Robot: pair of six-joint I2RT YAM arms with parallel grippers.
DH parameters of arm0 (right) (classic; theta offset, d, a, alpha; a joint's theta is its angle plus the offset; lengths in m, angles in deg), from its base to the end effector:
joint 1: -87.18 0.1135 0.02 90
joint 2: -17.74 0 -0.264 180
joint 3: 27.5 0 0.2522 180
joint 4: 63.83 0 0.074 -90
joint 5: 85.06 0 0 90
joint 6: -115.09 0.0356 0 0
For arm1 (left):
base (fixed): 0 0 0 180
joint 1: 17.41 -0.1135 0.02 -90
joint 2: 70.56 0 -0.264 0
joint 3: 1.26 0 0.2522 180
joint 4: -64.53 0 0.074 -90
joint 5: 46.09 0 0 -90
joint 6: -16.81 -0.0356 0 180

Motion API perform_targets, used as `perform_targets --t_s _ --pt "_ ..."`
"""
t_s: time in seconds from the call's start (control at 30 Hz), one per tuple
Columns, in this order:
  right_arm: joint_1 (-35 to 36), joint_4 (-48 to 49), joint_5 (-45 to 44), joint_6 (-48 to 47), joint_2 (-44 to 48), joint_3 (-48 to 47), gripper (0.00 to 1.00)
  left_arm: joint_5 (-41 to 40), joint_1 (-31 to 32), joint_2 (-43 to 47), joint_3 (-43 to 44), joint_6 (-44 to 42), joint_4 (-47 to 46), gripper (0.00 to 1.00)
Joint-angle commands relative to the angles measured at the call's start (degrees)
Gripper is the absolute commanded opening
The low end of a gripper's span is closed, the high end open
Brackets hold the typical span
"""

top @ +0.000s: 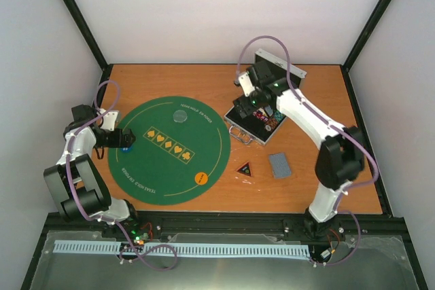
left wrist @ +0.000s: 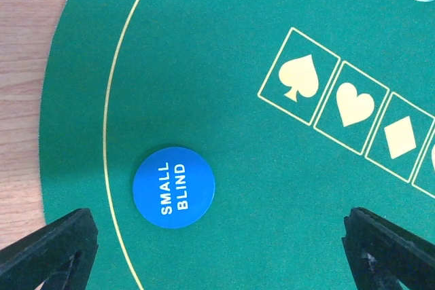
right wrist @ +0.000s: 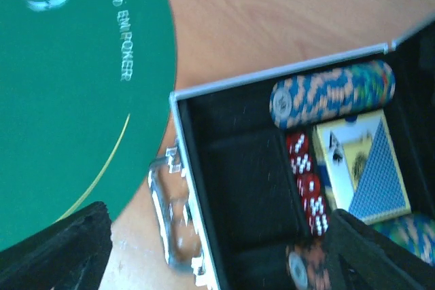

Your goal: Distribute texas hold em gaming equipment

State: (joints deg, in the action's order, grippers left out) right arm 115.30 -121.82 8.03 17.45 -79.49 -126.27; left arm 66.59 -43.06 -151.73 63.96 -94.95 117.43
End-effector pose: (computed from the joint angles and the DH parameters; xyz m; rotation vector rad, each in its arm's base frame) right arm 0.3218 0.1741 0.2909 -0.8080 2.4367 0.2057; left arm 0.2408 0.1004 0.2054 0.0092 2.6363 -0.2860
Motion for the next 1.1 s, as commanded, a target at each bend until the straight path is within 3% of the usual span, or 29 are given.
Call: perform_targets --t_s 0.0,0.27,0.6,1.07 --pt "-1.4 1.2 0.9 -6.0 -10.0 -9.1 0.81 0.8 0.0 1.1 1.2 -1.1 1.0 1.00" --pt "-3.4 -2.5 -2.1 -7.7 -25.3 -24.6 0.67 0.1 -0.1 0.5 1.5 -0.9 0.8 1.00" --pt "-3.6 -3.9 -9.0 -10.6 -34.2 -29.8 0.62 -0.4 0.0 -4.4 4.2 0.0 0.9 1.00" --pt "-3.5 -4.7 -9.4 -11.3 -39.2 -32.5 0.55 -0.3 -0.1 -5.3 4.2 0.1 0.7 1.00"
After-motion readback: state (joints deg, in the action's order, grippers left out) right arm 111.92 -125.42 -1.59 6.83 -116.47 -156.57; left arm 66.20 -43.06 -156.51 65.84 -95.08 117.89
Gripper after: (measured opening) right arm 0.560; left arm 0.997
